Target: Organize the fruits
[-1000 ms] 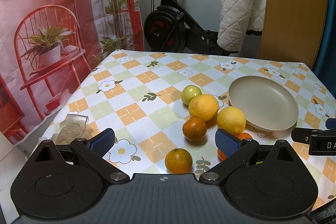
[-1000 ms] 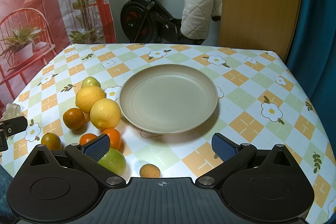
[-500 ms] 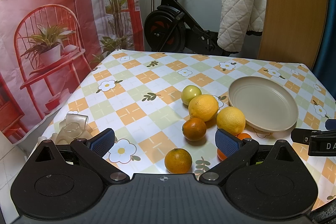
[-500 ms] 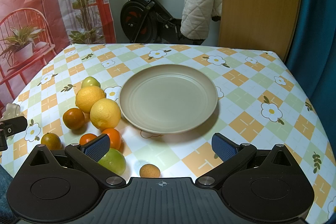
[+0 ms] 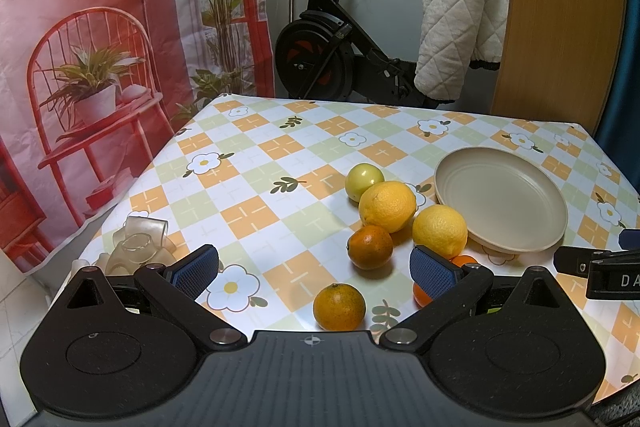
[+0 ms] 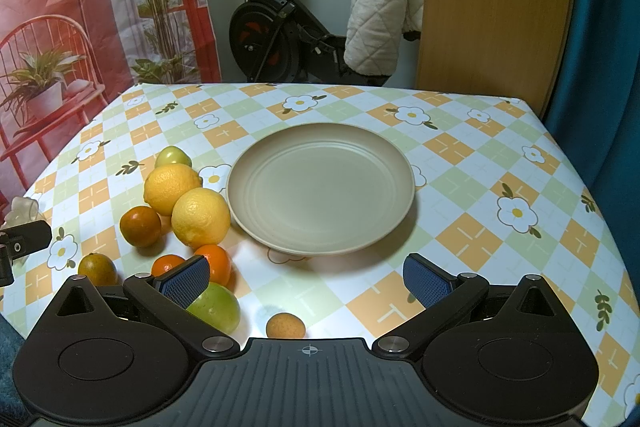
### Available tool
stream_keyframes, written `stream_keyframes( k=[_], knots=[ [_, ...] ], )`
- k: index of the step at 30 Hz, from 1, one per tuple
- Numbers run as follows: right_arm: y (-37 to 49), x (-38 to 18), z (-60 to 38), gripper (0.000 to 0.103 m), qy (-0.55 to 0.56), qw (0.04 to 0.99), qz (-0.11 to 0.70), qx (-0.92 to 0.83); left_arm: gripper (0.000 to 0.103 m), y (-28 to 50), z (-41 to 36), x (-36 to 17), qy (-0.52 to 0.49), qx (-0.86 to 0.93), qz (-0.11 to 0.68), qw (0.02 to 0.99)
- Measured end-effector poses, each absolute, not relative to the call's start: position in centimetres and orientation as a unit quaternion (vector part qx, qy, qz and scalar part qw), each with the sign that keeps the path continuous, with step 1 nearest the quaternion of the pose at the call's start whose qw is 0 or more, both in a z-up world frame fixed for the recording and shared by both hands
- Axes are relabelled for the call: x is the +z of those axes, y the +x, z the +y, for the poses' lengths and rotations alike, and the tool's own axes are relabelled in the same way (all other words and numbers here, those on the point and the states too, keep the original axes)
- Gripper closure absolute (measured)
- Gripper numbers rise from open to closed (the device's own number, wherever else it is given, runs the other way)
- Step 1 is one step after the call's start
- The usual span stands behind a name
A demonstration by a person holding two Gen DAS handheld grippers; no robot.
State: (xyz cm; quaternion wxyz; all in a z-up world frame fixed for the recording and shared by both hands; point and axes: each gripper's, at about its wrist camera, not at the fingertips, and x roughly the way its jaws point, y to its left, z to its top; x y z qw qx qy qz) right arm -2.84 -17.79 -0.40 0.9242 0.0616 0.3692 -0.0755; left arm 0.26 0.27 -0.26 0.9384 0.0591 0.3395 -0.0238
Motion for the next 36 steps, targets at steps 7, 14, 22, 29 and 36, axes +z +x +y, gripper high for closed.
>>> stream_keyframes(
  k=[7, 14, 22, 29, 36],
  knots=[
    [-2.9, -0.3, -17.8, 0.000, 0.061, 0.924, 0.369, -0.076, 0.000, 0.3, 0.8, 0.1, 0.025, -0.042, 0.333, 0.942],
    [-2.7, -0.2, -17.5, 0.001, 0.053, 0.928, 0.363, -0.070, 0.000, 0.6, 0.7, 0.1, 0.039, -0.030, 0.321, 0.946],
    [-2.7, 0.1, -17.4, 0.001, 0.050, 0.937, 0.343, -0.045, 0.001, 1.6, 2.4, 0.7, 0.025, -0.020, 0.304, 0.952],
    [-1.9, 0.2, -18.0, 0.000, 0.061, 0.944, 0.325, -0.011, 0.001, 2.1, 2.7, 0.2, 0.048, -0.013, 0.307, 0.950],
    [-1.4, -0.2, -17.8, 0.000, 0.058, 0.947, 0.316, 0.015, 0.001, 2.2, 3.0, -0.6, 0.032, -0.041, 0.326, 0.944]
  ],
)
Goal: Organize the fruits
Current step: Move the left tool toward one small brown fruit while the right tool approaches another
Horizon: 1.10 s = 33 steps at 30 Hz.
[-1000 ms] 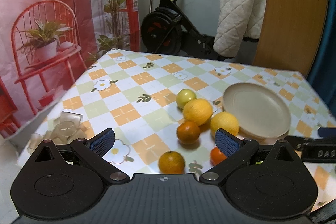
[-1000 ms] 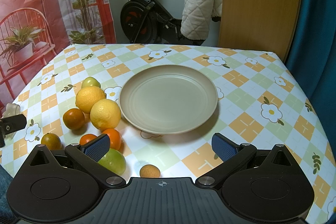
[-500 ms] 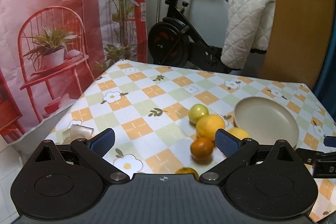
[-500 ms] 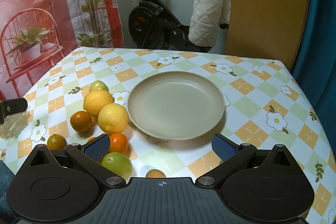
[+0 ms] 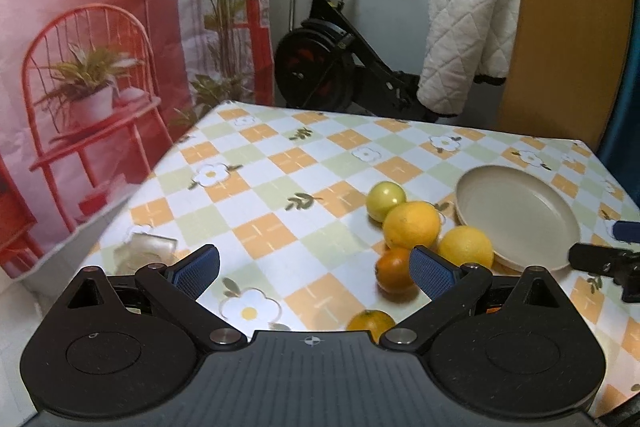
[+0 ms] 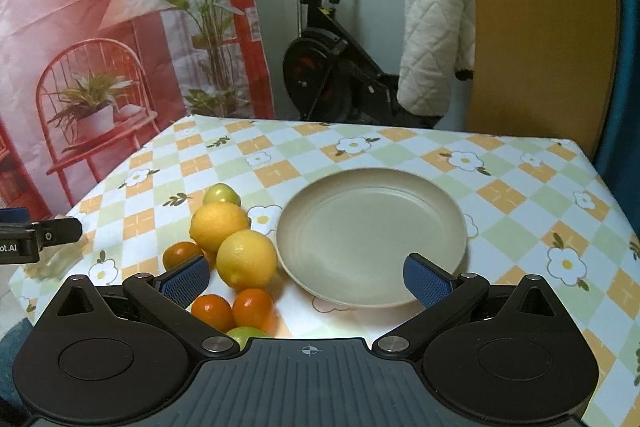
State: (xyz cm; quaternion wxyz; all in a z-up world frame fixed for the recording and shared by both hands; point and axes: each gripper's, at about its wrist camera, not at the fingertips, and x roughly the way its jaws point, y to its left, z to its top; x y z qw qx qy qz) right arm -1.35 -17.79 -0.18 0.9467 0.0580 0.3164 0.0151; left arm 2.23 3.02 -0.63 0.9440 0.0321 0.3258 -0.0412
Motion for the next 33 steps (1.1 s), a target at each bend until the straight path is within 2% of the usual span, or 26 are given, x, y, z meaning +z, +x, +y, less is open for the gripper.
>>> stream_keyframes(
  k=[2, 4, 6, 8, 12, 14, 16, 21, 23, 30, 33],
  knots=[
    [-1.1, -0.4, -17.6, 0.000, 0.057, 0.940, 0.334, 0.032, 0.001, 2.2, 2.8, -1.0, 0.029, -0.048, 0.331, 0.942],
    [-1.0, -0.7, -17.3, 0.000, 0.042, 0.936, 0.347, 0.033, 0.010, 2.0, 2.4, -1.4, 0.029, -0.058, 0.338, 0.939],
    [-1.2, -0.9, -16.9, 0.001, 0.021, 0.938, 0.347, 0.021, 0.012, 2.0, 1.9, -1.8, 0.031, -0.073, 0.349, 0.934],
    [-1.4, -1.0, -16.9, 0.010, 0.017, 0.938, 0.347, 0.021, 0.013, 1.8, 1.6, -2.2, 0.028, -0.084, 0.356, 0.930],
    [-1.9, -1.2, -17.2, 0.016, 0.009, 0.937, 0.348, 0.022, 0.016, 1.6, 0.8, -2.7, 0.027, -0.110, 0.366, 0.924],
    [-2.0, -1.5, -17.3, 0.023, 0.002, 0.935, 0.353, 0.022, 0.022, 1.6, 0.5, -3.0, 0.022, -0.123, 0.373, 0.920],
    [-2.1, -1.8, -17.5, 0.027, 0.000, 0.933, 0.359, 0.024, 0.033, 1.7, 0.4, -3.3, 0.017, -0.136, 0.379, 0.915],
    [-2.6, -1.9, -17.6, 0.033, -0.002, 0.934, 0.355, 0.029, 0.045, 1.9, 0.2, -3.7, 0.011, -0.143, 0.375, 0.916],
    [-2.7, -1.8, -17.6, 0.038, -0.011, 0.936, 0.351, 0.030, 0.045, 2.0, 0.2, -3.4, 0.005, -0.139, 0.368, 0.919],
    [-3.0, -0.7, -17.9, 0.039, -0.042, 0.943, 0.328, 0.031, 0.045, 2.6, 0.5, -2.0, -0.063, -0.131, 0.351, 0.925],
    [-2.9, -0.7, -18.2, 0.039, -0.046, 0.942, 0.331, 0.035, 0.045, 2.7, 0.0, -2.6, -0.059, -0.134, 0.355, 0.923]
  ],
)
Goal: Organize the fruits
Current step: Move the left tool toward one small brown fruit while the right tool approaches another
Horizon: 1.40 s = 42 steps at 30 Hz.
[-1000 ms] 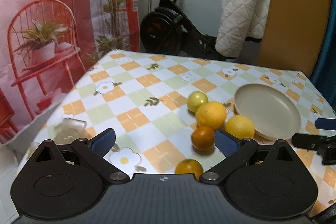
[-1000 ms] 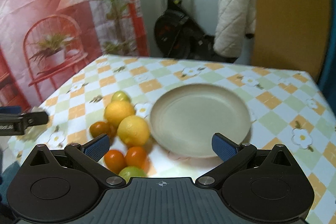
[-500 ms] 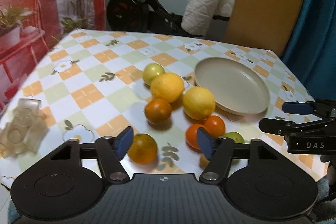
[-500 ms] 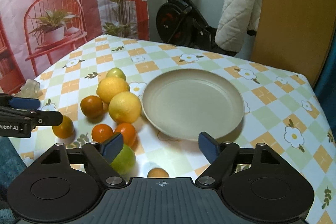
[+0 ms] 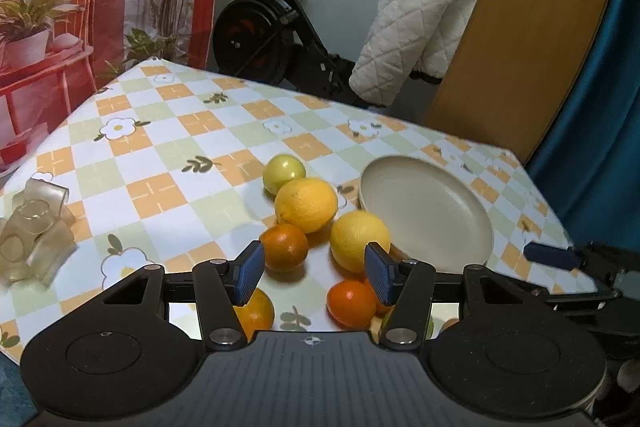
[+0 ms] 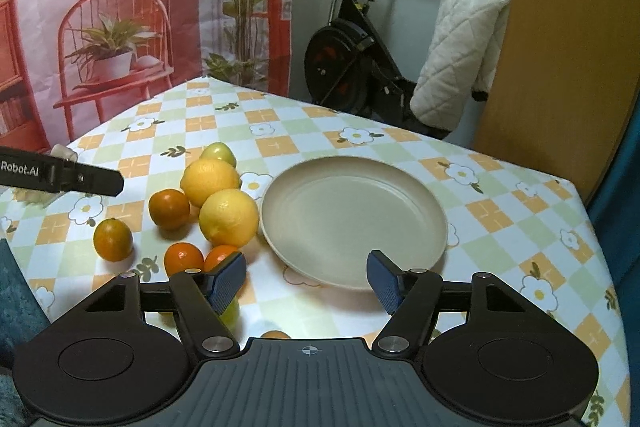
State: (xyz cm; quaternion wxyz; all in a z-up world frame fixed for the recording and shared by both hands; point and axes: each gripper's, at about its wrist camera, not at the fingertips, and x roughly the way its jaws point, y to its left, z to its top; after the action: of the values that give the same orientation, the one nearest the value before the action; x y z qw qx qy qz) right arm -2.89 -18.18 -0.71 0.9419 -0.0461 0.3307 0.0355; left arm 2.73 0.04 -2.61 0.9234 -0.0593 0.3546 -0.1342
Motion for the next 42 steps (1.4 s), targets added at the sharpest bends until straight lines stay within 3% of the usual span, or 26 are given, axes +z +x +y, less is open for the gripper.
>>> stream_keyframes(
  k=[3, 30, 33, 42],
  knots=[
    [-3.0, -1.0, -18.2, 0.039, -0.041, 0.939, 0.338, 0.049, 0.051, 2.7, -0.8, -3.8, -0.028, -0.137, 0.372, 0.918],
    [-2.7, -3.3, -17.6, 0.040, -0.030, 0.915, 0.394, 0.076, 0.053, 2.2, -2.6, -6.3, 0.037, -0.163, 0.420, 0.892],
    [-2.7, -3.7, -17.6, 0.043, -0.030, 0.912, 0.400, 0.080, 0.061, 2.3, -2.7, -6.5, 0.036, -0.172, 0.425, 0.888],
    [-2.8, -4.6, -17.3, 0.056, -0.032, 0.908, 0.408, 0.090, 0.066, 2.0, -3.6, -6.9, 0.028, -0.224, 0.423, 0.877]
  ],
)
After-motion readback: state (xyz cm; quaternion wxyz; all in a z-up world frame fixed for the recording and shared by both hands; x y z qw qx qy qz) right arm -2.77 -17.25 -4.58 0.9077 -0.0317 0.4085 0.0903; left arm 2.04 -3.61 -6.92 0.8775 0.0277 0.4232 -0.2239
